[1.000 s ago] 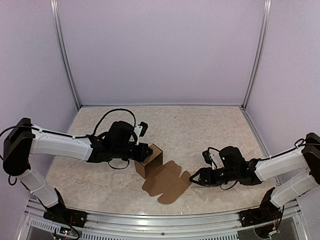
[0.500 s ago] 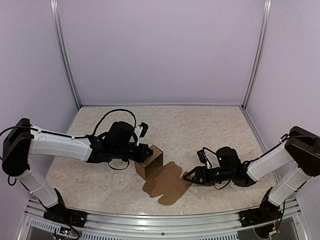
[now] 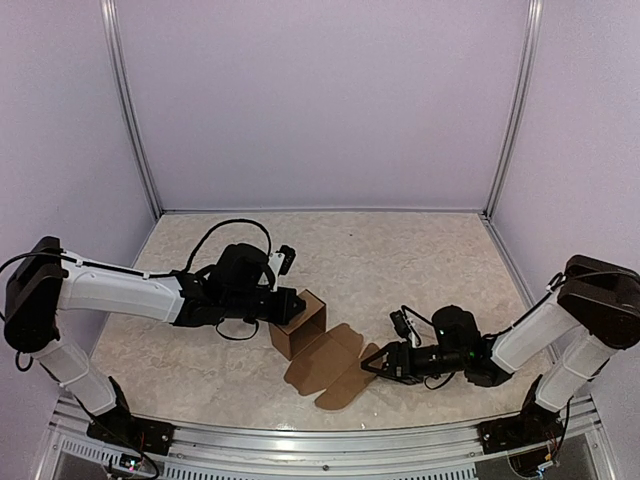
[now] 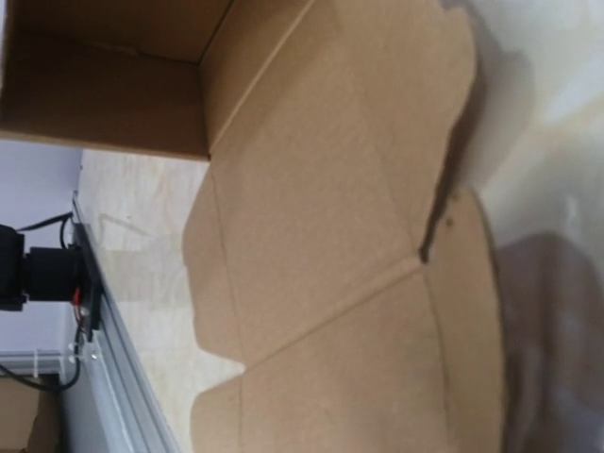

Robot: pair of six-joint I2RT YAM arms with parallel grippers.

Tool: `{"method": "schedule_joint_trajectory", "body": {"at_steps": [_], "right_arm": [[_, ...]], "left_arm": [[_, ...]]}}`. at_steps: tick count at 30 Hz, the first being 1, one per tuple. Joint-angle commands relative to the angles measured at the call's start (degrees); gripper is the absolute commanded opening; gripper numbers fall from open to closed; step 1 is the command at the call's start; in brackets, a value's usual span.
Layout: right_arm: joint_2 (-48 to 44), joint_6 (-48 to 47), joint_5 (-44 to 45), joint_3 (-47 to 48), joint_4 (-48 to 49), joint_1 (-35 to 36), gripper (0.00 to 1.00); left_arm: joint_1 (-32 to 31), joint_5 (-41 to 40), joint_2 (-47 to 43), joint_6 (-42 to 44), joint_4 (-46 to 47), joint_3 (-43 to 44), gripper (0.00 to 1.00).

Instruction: Fold the paper box

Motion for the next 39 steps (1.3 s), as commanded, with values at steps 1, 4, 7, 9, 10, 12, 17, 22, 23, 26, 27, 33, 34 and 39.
{"method": "schedule_joint_trajectory", "body": {"at_steps": [1,4,7,9,10,12,17,22,23,26,27,33,34,39], "right_arm": [[0.0,3.2,1.73,-1.94,5.86,1.12,0.68],[0.04,4.72,2.92,-2.4,9.71,1.74,0.68],[0.01,5.59,4.24,-2.14,12.43,2.35,0.68],[-0.25,5.59,5.48,-1.74,12.74,2.64,0.67],[-0.34,5.44,5.95,-1.54,12.72,2.72,0.67],[-0.43,5.3,6.56,-1.08,12.51,2.73,0.67],[-0.72,5.06,8.1,-0.4,12.99,2.85,0.66],[-1.76,3.26,8.13,2.6,8.43,3.08,0.6],[-1.99,2.88,8.34,2.92,7.25,3.12,0.58],[-2.86,1.63,8.83,3.84,4.12,3.14,0.51],[-3.2,1.0,8.65,4.26,2.63,3.15,0.47],[-7.05,-2.57,10.06,5.59,-5.66,3.12,0.3],[-7.97,-3.29,10.44,6.0,-7.43,3.16,0.27],[-12.54,-6.76,11.95,8.08,-15.88,3.11,0.13]], "left_arm": [[-0.42,-0.62,0.28,-0.27,-1.81,-1.7,0.0],[-0.4,-0.46,0.22,-0.41,-1.57,-1.79,0.0],[-0.57,-0.33,0.34,-0.58,-1.37,-1.87,0.0],[-0.74,-0.18,0.3,-0.58,-1.34,-1.88,0.0],[-0.81,-0.22,0.22,-0.58,-1.29,-1.88,0.0],[-0.99,-0.09,-0.02,-0.58,-1.3,-1.82,0.0],[-1.27,1.0,-0.5,-0.79,-0.66,-2.12,0.0],[-1.47,1.73,-0.56,-1.15,0.03,-1.97,0.0],[-1.55,1.8,-0.65,-1.26,0.16,-1.96,0.0],[-1.55,1.77,-1.08,-1.42,0.2,-1.87,0.0],[-1.56,1.83,-1.31,-1.46,0.2,-1.95,0.0],[-1.64,1.91,-2.61,-1.21,0.0,-2.0,0.0],[-1.65,1.93,-3.05,-1.13,0.02,-2.11,0.0],[-1.64,2.2,-5.1,-0.48,0.02,-2.26,0.0]]}}
